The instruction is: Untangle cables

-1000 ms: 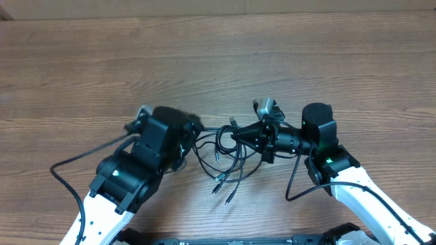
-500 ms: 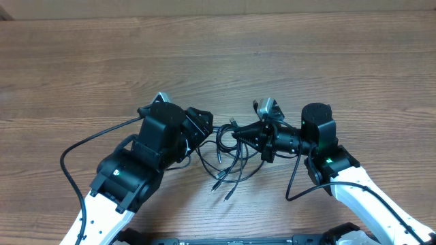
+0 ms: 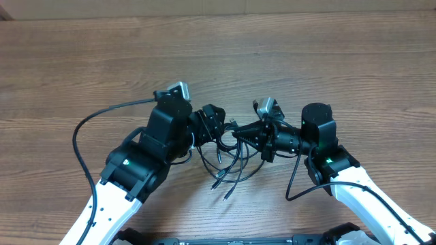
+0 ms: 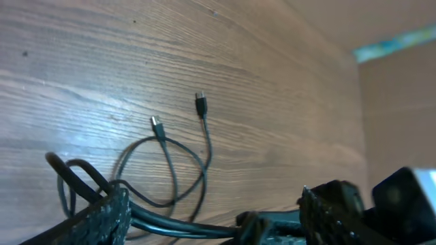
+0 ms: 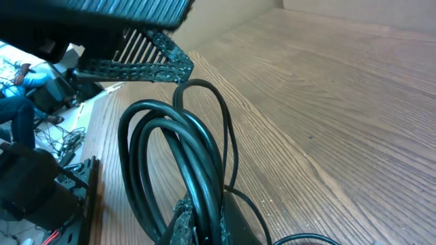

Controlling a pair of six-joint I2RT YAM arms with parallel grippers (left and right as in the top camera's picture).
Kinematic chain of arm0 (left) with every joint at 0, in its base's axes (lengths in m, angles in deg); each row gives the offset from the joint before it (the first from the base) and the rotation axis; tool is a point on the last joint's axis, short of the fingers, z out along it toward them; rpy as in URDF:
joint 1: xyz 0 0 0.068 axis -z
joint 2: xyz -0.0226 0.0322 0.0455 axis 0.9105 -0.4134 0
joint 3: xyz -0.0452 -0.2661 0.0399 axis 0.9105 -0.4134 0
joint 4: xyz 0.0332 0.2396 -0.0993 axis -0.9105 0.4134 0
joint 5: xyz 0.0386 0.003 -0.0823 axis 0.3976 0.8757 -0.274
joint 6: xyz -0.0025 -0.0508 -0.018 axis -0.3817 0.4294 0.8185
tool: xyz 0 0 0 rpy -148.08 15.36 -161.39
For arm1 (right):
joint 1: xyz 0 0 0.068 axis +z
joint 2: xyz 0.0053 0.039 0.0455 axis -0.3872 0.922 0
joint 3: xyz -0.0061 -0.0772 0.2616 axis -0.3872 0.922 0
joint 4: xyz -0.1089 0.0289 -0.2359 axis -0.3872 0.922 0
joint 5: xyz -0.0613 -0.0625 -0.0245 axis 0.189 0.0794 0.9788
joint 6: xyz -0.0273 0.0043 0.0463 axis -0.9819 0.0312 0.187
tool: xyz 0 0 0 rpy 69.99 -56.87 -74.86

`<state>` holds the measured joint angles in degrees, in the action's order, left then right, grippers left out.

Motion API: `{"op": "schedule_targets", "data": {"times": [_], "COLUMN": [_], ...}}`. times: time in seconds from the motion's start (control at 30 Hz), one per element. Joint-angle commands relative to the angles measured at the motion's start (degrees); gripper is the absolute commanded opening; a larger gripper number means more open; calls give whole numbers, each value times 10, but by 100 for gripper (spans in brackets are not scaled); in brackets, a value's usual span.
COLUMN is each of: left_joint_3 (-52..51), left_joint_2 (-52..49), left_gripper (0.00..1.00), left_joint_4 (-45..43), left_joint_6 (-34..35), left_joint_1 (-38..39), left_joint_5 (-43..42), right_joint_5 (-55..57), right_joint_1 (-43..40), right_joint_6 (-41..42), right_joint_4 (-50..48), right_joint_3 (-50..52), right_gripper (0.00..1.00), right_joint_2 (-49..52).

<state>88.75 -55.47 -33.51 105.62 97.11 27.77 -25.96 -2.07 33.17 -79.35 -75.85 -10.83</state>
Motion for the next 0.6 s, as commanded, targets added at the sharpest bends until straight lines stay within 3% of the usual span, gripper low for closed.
{"op": "schedule_targets", "data": {"times": [0.0, 0.1, 0.2, 0.3, 0.33, 0.37, 0.43, 0.57], "left_joint_3": [5, 5, 5, 5, 5, 5, 5, 5], "left_joint_2": [-3, -3, -3, -3, -3, -3, -3, -3], "left_gripper": [75, 61, 55, 53, 47, 47, 59, 61], "left_joint_4": [-8, -11, -7, -4, -1, 1, 3, 5], "left_joint_6": [-95, -195, -295, -332, -336, -347, -398, -418], "left_joint_1": [0, 0, 0, 0, 0, 0, 0, 0], "left_joint_5": [-10, -49, -115, -144, -144, -139, -129, -131], "right_joint_5": [4, 4, 6, 6, 6, 6, 9, 26], "right_joint_1": [-1, -1, -1, -1, -1, -1, -1, -2], "right_joint_6": [-2, -3, -3, -2, -2, -3, -3, -2], "right_joint_4": [-5, 0, 1, -2, -2, 0, 5, 20], "right_joint_3": [-5, -5, -5, -5, -5, -5, -5, -5], "right_gripper": [4, 4, 4, 4, 4, 4, 4, 4], "right_joint_2": [1, 1, 1, 1, 1, 1, 1, 1]}}
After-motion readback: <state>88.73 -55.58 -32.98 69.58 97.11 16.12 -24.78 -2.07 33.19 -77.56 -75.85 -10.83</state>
